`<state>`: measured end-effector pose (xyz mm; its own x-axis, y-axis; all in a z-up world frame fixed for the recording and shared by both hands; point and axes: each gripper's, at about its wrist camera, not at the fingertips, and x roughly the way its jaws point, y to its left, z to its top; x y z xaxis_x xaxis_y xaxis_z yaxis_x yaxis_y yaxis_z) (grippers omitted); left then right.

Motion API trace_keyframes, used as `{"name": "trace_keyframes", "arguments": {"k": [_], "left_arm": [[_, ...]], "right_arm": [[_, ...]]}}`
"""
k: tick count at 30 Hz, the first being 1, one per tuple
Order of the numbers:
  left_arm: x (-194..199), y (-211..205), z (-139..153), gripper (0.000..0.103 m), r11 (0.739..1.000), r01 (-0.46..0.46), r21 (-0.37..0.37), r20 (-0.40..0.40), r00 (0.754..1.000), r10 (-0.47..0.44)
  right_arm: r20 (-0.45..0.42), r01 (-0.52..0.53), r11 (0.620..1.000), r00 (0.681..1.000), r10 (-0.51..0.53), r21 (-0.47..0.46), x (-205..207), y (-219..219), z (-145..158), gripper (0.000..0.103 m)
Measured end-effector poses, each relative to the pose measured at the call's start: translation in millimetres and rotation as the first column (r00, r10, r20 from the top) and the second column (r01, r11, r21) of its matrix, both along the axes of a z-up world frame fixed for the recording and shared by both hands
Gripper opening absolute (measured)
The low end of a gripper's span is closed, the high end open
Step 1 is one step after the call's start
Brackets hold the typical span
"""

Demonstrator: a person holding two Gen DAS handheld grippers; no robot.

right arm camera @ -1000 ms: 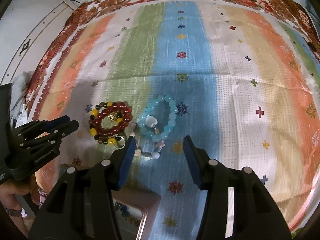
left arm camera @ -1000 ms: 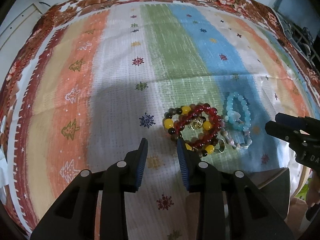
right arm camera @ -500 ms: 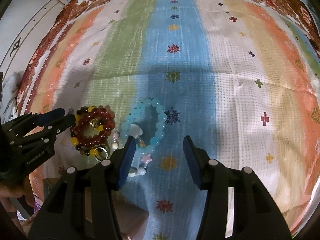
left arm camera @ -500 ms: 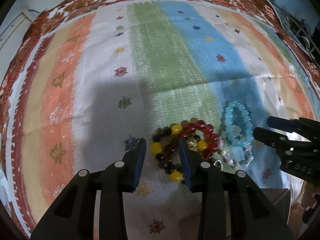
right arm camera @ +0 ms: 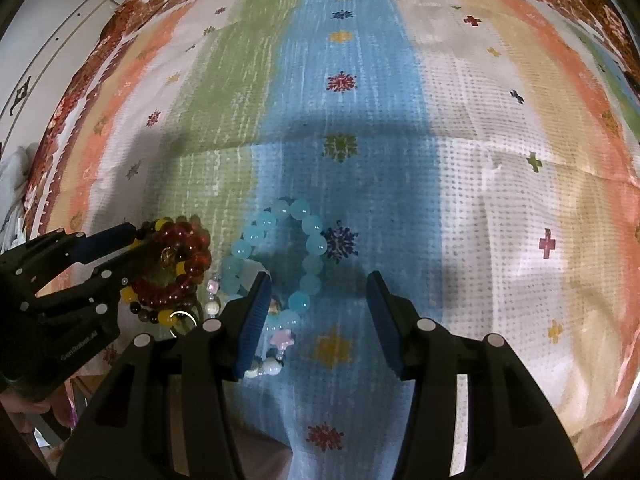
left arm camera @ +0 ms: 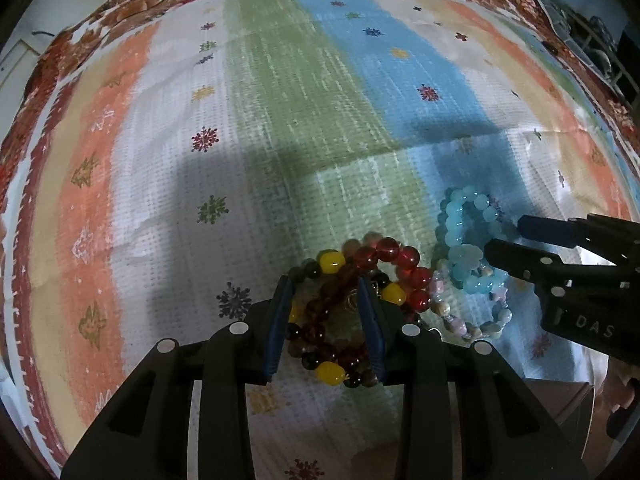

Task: Organize jewelry
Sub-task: 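Grasp the red-and-yellow bead bracelet with the left tool while the right tool grasps the light blue bracelet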

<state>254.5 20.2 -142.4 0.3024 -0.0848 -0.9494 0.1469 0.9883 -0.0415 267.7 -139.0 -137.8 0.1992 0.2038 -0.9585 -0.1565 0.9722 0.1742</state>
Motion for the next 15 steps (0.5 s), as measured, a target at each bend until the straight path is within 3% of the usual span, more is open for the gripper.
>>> {"name": "trace_keyframes", "arguments": {"k": [1,4,6,12,15], "left_arm": [[0.4,-1.3,-0.7,0.024,1.000,0.008,-0.011,-0.007,1.000,-0.008],[-0.3,-9.3,-1.9,0.022,0.999,0.038,0.016,0.001,0.999,-0.038],[-0.9,-9.2,-2.4,0.020,0.999,0.046,0.009,0.002,0.999,-0.046],[-3.5,-7.2,-7.4,0.015,0.999,0.051,0.002,0.000,0.999,-0.051],[-4.5,-7.0,-5.1,0.013,0.999,0.045,-0.006,0.001,0.999,-0.045]], "right_arm": [[-0.003,0.004,1.000,1.000,-0.004,0.006,1.4,0.1,-1.1,0.051],[-0.006,0.010,1.000,1.000,-0.010,0.010,2.1,-0.3,-3.1,0.050],[-0.005,0.011,1.000,1.000,-0.011,0.005,2.9,-0.2,-4.3,0.044],[-0.006,0.024,0.999,1.000,-0.024,0.020,4.5,-4.5,-7.3,0.015],[-0.001,0.002,1.000,1.000,-0.002,0.017,2.9,-1.8,-6.3,0.013]]}}
